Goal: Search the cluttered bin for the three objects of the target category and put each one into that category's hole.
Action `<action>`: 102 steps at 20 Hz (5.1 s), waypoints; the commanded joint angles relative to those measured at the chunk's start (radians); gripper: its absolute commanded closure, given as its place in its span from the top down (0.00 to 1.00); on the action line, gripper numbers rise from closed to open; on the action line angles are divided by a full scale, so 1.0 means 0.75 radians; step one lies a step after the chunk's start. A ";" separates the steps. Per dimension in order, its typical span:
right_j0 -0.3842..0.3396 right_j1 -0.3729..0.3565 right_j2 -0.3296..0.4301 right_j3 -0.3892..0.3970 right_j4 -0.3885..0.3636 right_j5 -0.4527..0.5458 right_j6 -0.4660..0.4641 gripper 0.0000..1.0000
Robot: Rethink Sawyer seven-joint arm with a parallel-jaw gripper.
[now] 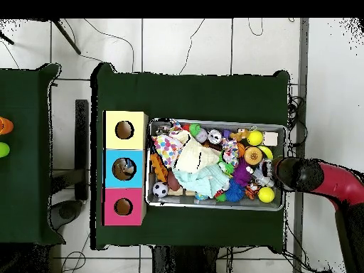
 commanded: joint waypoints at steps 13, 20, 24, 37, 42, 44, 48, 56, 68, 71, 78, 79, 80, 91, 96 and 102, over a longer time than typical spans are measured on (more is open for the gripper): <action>0.004 0.044 -0.022 0.076 -0.026 0.036 -0.120 1.00; 0.000 -0.043 -0.012 0.123 0.024 0.112 -0.128 1.00; 0.009 -0.131 -0.018 0.178 0.046 0.141 -0.114 1.00; 0.023 0.021 -0.052 0.159 -0.045 -0.055 -0.019 1.00; 0.016 0.070 -0.052 0.132 -0.061 -0.095 -0.031 1.00; 0.005 0.097 -0.047 0.110 -0.061 -0.100 -0.054 1.00; 0.001 0.132 -0.044 0.081 -0.068 -0.113 -0.076 1.00; -0.005 0.170 -0.039 0.031 -0.088 -0.135 -0.107 1.00; -0.019 0.019 -0.009 0.079 0.011 0.043 -0.166 1.00; -0.025 0.073 0.000 0.016 0.006 0.055 -0.200 1.00; -0.005 0.037 0.016 -0.035 0.048 0.179 -0.239 1.00; 0.000 0.051 0.015 -0.046 0.043 0.172 -0.234 1.00; 0.001 0.068 0.016 -0.058 0.037 0.162 -0.232 1.00; 0.003 0.124 0.037 -0.156 0.053 0.217 -0.272 1.00; 0.002 0.180 0.032 -0.175 0.029 0.149 -0.254 1.00; 0.014 0.157 0.017 -0.122 0.027 0.094 -0.182 1.00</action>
